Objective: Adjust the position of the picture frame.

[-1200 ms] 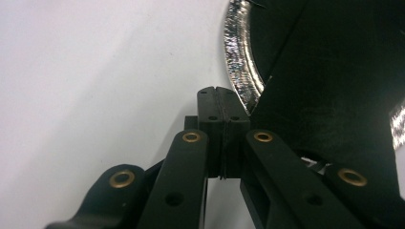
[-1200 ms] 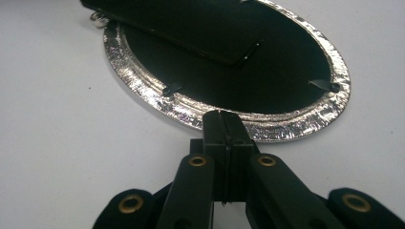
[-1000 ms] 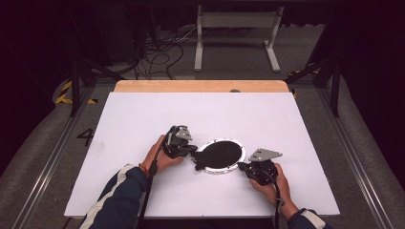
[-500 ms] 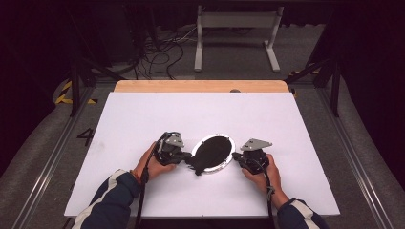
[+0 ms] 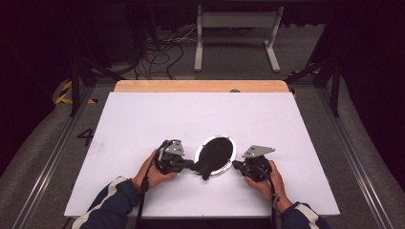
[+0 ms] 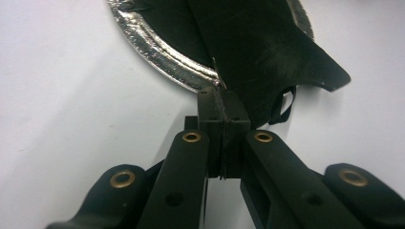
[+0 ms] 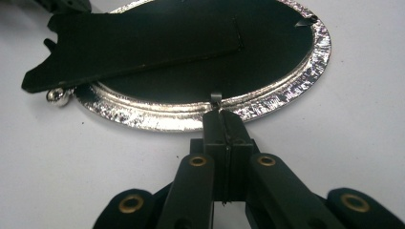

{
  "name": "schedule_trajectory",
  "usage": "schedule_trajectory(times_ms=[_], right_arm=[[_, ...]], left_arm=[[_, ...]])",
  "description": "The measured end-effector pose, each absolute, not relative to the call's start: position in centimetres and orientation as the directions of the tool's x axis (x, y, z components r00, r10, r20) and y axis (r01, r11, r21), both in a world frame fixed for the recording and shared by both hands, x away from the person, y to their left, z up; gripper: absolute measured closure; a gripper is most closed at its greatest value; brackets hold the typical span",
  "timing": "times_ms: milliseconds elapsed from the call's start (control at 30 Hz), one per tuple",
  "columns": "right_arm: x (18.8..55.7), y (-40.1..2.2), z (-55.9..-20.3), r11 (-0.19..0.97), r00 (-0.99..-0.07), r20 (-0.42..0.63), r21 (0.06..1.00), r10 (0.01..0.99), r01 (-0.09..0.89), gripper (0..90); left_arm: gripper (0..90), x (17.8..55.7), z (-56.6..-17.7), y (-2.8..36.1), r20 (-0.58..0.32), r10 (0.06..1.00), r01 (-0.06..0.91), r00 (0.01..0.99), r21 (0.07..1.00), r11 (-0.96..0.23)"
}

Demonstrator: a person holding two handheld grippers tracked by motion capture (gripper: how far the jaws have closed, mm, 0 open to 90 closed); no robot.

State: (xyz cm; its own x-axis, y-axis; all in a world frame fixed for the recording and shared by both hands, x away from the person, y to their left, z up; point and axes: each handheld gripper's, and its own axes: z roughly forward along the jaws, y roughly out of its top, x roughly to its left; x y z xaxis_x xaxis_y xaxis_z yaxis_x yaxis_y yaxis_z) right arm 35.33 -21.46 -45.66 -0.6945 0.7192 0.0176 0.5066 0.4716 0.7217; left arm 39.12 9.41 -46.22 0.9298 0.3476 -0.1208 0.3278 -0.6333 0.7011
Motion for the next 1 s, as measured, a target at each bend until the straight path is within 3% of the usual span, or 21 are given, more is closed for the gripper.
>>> schedule_trajectory(times_ms=[1000], right_arm=[[38.6, -20.2, -45.7, 0.441, -0.661, 0.019, 0.731, 0.75, 0.521, 90.0]], left_arm=[[90.0, 37.6, -46.5, 9.4, -0.123, 0.385, 0.349, 0.915, 0.721, -0.599]])
